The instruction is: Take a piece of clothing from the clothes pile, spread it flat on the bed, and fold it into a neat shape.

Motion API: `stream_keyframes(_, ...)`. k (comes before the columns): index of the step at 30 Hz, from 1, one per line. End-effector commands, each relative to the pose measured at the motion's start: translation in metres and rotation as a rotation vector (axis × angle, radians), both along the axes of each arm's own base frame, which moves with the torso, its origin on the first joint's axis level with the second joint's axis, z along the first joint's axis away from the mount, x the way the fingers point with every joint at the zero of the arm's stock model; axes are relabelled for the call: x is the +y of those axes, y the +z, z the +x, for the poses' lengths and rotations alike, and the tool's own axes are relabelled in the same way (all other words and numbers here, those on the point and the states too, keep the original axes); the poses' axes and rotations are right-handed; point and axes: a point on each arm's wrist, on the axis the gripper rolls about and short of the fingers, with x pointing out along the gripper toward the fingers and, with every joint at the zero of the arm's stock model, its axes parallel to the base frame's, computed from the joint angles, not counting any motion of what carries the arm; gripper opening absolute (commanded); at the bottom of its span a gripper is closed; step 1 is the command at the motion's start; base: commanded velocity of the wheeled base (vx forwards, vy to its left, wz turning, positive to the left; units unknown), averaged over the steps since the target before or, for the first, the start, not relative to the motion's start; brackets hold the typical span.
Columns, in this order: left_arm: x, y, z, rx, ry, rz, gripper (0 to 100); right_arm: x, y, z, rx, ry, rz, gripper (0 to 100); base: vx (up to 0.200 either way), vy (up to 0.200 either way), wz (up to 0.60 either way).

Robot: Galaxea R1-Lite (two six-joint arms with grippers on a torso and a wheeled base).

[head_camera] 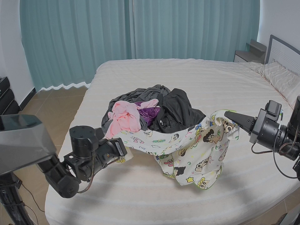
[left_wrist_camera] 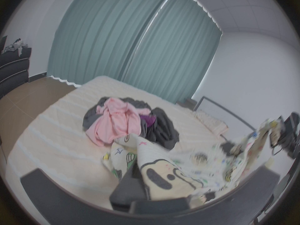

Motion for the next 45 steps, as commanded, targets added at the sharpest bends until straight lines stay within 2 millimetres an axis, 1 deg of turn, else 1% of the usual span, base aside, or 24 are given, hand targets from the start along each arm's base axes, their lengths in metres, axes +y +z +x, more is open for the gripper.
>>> stream_keyframes(1, 0.022, 0.086, -0.046, -0.213, 0.056, -0.138, 0, 0.005, 0.01, 0.022, -0.025, -0.083, 0.015, 0, 0.0, 0.0, 0.0)
stream_keyframes(2, 0.024, 0.094, -0.049, -0.235, 0.074, -0.135, 0, 0.006, 0.017, 0.021, -0.05, -0.086, 0.027, 0, 0.0, 0.0, 0.0)
stream_keyframes(4, 0.029, 0.118, -0.056, -0.304, 0.119, -0.127, 0, 0.003, 0.042, 0.012, -0.137, -0.092, 0.07, 0, 0.0, 0.0, 0.0)
stream_keyframes(5, 0.029, 0.12, -0.057, -0.31, 0.123, -0.124, 0, 0.003, 0.045, 0.011, -0.148, -0.092, 0.075, 0, 0.0, 0.0, 0.0)
stream_keyframes(6, 0.031, 0.132, -0.062, -0.342, 0.138, -0.129, 0, 0.0, 0.058, 0.005, -0.197, -0.092, 0.098, 0, 0.0, 0.0, 0.0)
stream_keyframes(7, 0.031, 0.136, -0.064, -0.354, 0.14, -0.135, 0, -0.001, 0.062, 0.004, -0.211, -0.092, 0.105, 0, 0.0, 0.0, 0.0)
stream_keyframes(8, 0.031, 0.151, -0.072, -0.398, 0.138, -0.156, 0, -0.003, 0.075, -0.003, -0.258, -0.087, 0.126, 0, 0.0, 0.0, 0.0)
stream_keyframes(9, 0.03, 0.161, -0.077, -0.428, 0.139, -0.178, 0, -0.006, 0.084, -0.009, -0.285, -0.086, 0.138, 0, 0.0, 0.0, 0.0)
stream_keyframes(11, 0.03, 0.171, -0.085, -0.458, 0.14, -0.203, 0, -0.009, 0.095, -0.02, -0.305, -0.072, 0.149, 0, 0.0, 0.0, 0.0)
stream_keyframes(12, 0.029, 0.174, -0.09, -0.462, 0.141, -0.212, 0, -0.009, 0.097, -0.031, -0.294, -0.043, 0.149, 0, 0.0, 0.0, 0.0)
stream_keyframes(14, 0.028, 0.171, -0.092, -0.445, 0.145, -0.202, 0, -0.007, 0.093, -0.04, -0.264, -0.003, 0.139, 0, 0.0, 0.0, 0.0)
stream_keyframes(17, 0.029, 0.153, -0.094, -0.386, 0.14, -0.182, 0, -0.005, 0.07, -0.049, -0.184, 0.032, 0.1, 0, 0.0, 0.0, 0.0)
stream_keyframes(19, 0.03, 0.138, -0.1, -0.33, 0.129, -0.176, 0, -0.004, 0.049, -0.052, -0.121, 0.049, 0.065, 0, 0.0, 0.0, 0.0)
stream_keyframes(20, 0.03, 0.135, -0.101, -0.318, 0.124, -0.177, 0, -0.003, 0.043, -0.052, -0.101, 0.053, 0.054, 0, 0.0, 0.0, 0.0)
stream_keyframes(21, 0.029, 0.129, -0.104, -0.29, 0.116, -0.186, 0, -0.003, 0.03, -0.052, -0.058, 0.055, 0.036, 0, 0.0, 0.0, 0.0)
stream_keyframes(22, 0.029, 0.125, -0.106, -0.267, 0.113, -0.199, 0, -0.002, 0.023, -0.051, -0.026, 0.056, 0.021, 0, 0.0, 0.0, 0.0)
stream_keyframes(24, 0.028, 0.119, -0.106, -0.231, 0.11, -0.225, 0, 0.002, 0.012, -0.044, 0.017, 0.061, -0.006, 0, 0.0, 0.0, 0.0)
stream_keyframes(26, 0.028, 0.113, -0.107, -0.197, 0.113, -0.247, 0, 0.007, 0.009, -0.04, 0.034, 0.069, -0.015, 0, 0.0, 0.0, 0.0)
stream_keyframes(28, 0.028, 0.113, -0.107, -0.197, 0.113, -0.247, 0, 0.007, 0.009, -0.04, 0.034, 0.069, -0.015, 0, 0.0, 0.0, 0.0)
stream_keyframes(29, 0.025, 0.106, -0.113, -0.164, 0.094, -0.258, 0, 0.01, 0.009, -0.039, 0.035, 0.081, -0.016, 0, 0.0, 0.0, 0.0)
stream_keyframes(31, 0.024, 0.104, -0.116, -0.155, 0.08, -0.253, 0, 0.009, 0.009, -0.04, 0.034, 0.079, -0.017, 0, 0.0, 0.0, 0.0)
stream_keyframes(35, 0.02, 0.1, -0.116, -0.141, 0.068, -0.244, 0, 0.007, 0.006, -0.043, 0.047, 0.074, -0.013, 0, 0.0, 0.0, 0.0)
stream_keyframes(38, 0.019, 0.097, -0.114, -0.13, 0.071, -0.237, 0, 0.006, 0.001, -0.043, 0.066, 0.077, -0.02, 0, -0.2, 0.0, 0.0)
stream_keyframes(45, 0.018, 0.098, -0.115, -0.13, 0.067, -0.248, 0, 0.002, 0.01, -0.046, 0.03, 0.062, 0.002, 0, -0.2, 0.0, 0.0)
